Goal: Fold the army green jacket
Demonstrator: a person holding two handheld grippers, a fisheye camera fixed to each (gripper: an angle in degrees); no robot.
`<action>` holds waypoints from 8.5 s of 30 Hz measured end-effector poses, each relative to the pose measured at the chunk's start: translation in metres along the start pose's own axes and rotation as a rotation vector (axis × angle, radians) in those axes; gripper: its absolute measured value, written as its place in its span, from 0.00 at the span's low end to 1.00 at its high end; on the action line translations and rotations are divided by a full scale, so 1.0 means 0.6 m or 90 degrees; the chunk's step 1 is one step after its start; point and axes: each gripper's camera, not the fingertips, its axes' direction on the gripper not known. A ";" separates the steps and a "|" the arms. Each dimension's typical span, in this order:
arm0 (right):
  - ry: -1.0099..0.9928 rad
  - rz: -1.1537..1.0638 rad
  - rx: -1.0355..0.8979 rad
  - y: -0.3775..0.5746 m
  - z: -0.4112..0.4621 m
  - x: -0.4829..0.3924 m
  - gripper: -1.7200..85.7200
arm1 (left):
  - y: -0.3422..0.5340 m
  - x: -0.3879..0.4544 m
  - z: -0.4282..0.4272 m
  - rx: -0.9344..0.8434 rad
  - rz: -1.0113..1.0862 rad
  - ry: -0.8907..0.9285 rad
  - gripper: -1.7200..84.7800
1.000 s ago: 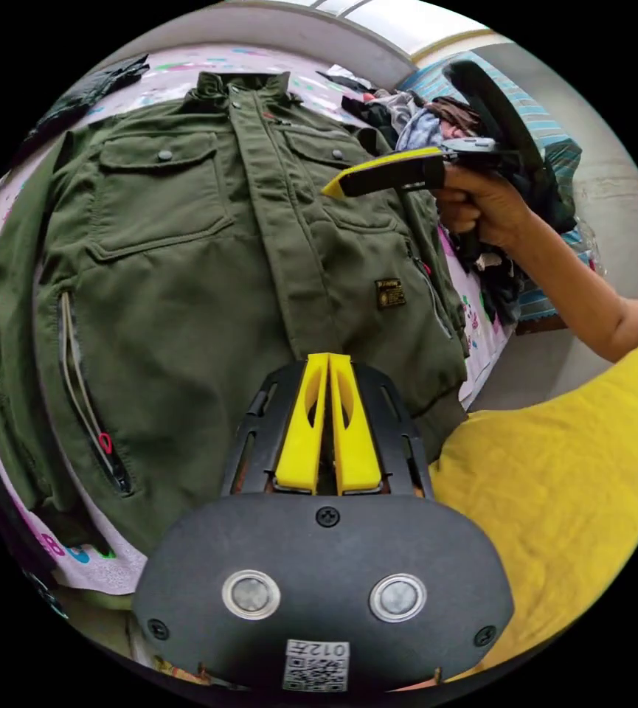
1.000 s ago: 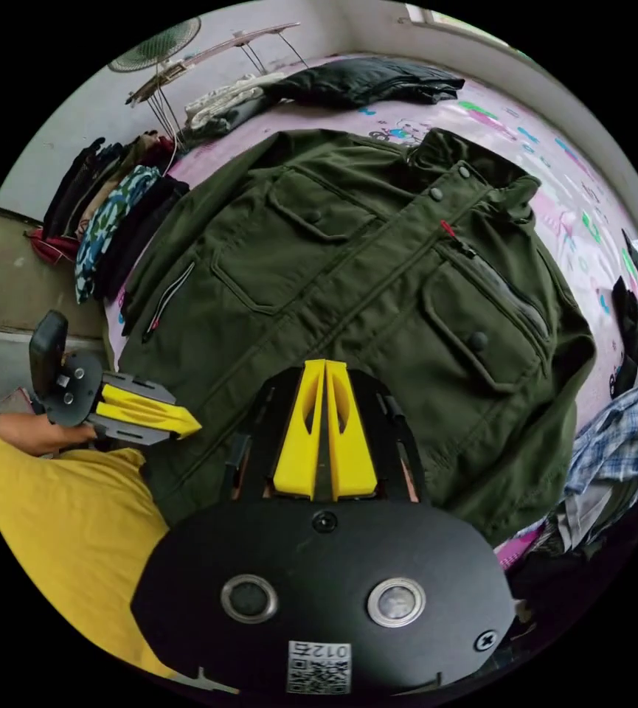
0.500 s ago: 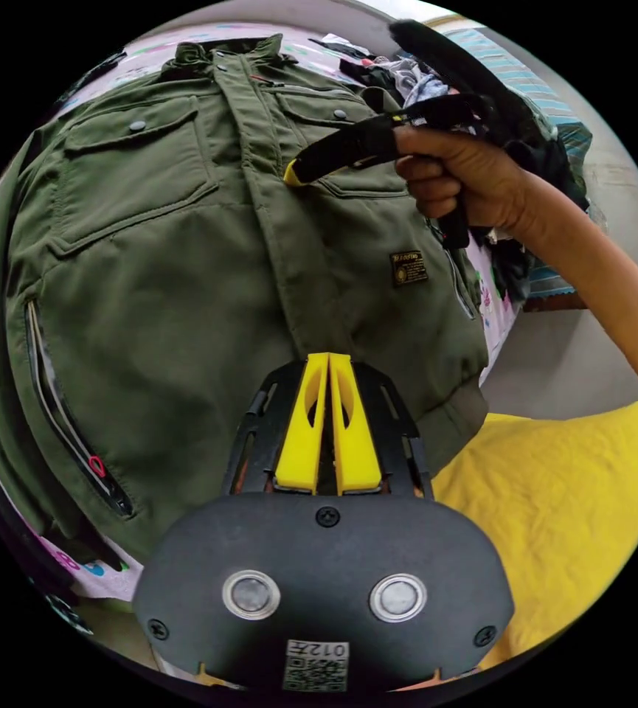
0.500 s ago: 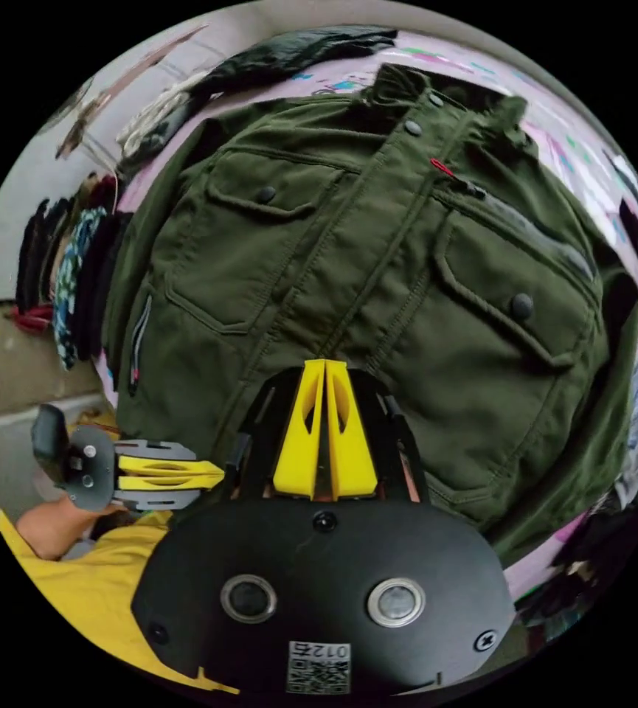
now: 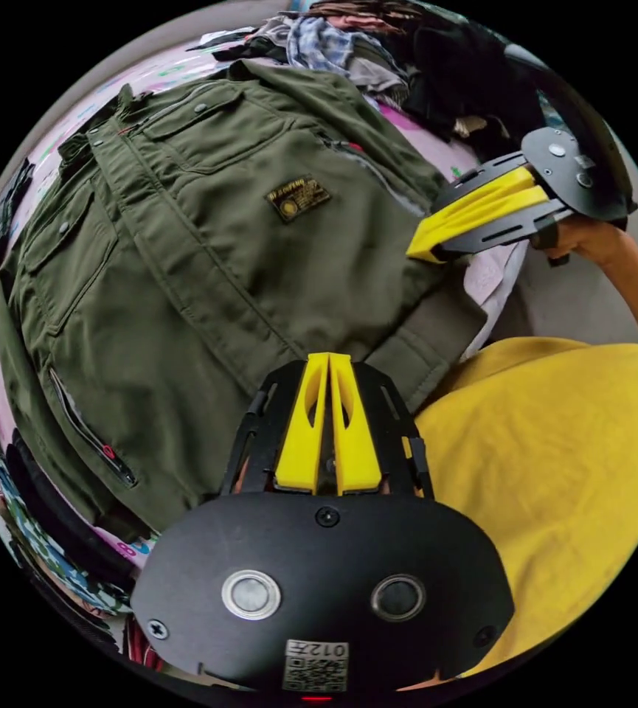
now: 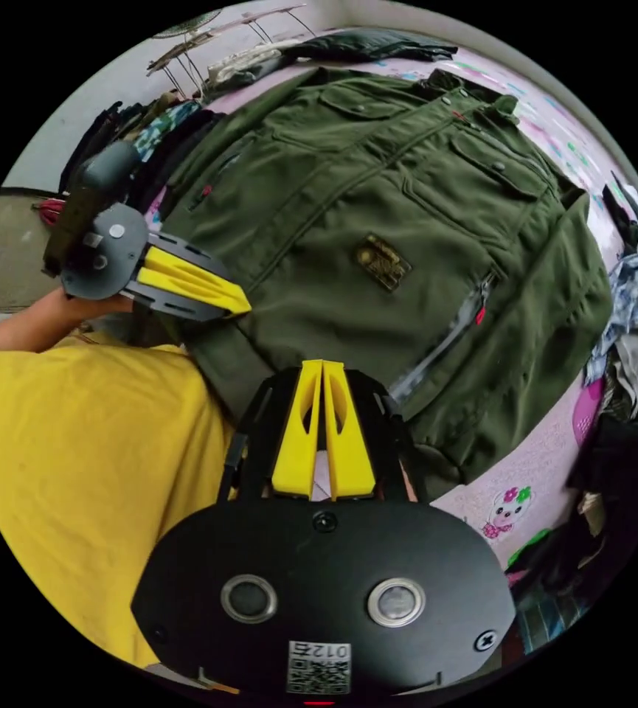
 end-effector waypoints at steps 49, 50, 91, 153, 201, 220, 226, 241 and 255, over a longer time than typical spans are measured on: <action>0.280 -0.137 0.087 0.406 0.164 0.026 0.09 | 0.000 0.184 0.264 -0.048 0.097 0.036 0.02; 0.278 -0.134 0.085 0.407 0.160 0.029 0.08 | 0.000 0.186 0.250 -0.045 0.100 0.027 0.02; -0.542 0.190 0.282 0.279 -0.275 0.193 0.03 | 0.076 -0.395 -0.501 0.501 -0.389 0.804 0.12; -0.304 0.032 0.369 -0.554 -0.534 0.395 0.02 | -0.588 -0.800 -0.885 0.450 -0.453 0.182 0.02; -0.070 0.159 0.297 -0.322 -0.616 0.336 0.02 | -0.842 -0.588 -0.640 0.280 -0.329 0.153 0.02; -0.106 0.140 0.291 0.176 -0.538 0.135 0.02 | -0.572 -0.115 -0.255 0.056 -0.270 0.353 0.10; -0.109 0.154 0.302 0.236 -0.524 0.115 0.02 | -0.601 -0.037 -0.120 0.028 -0.274 0.335 0.08; 0.001 0.078 0.289 0.191 -0.623 0.275 0.04 | -0.791 -0.033 -0.403 -0.011 -0.003 0.088 0.02; -0.051 0.169 0.382 0.162 -0.539 0.257 0.03 | -1.106 -0.323 -0.468 -0.146 -0.037 -0.107 0.02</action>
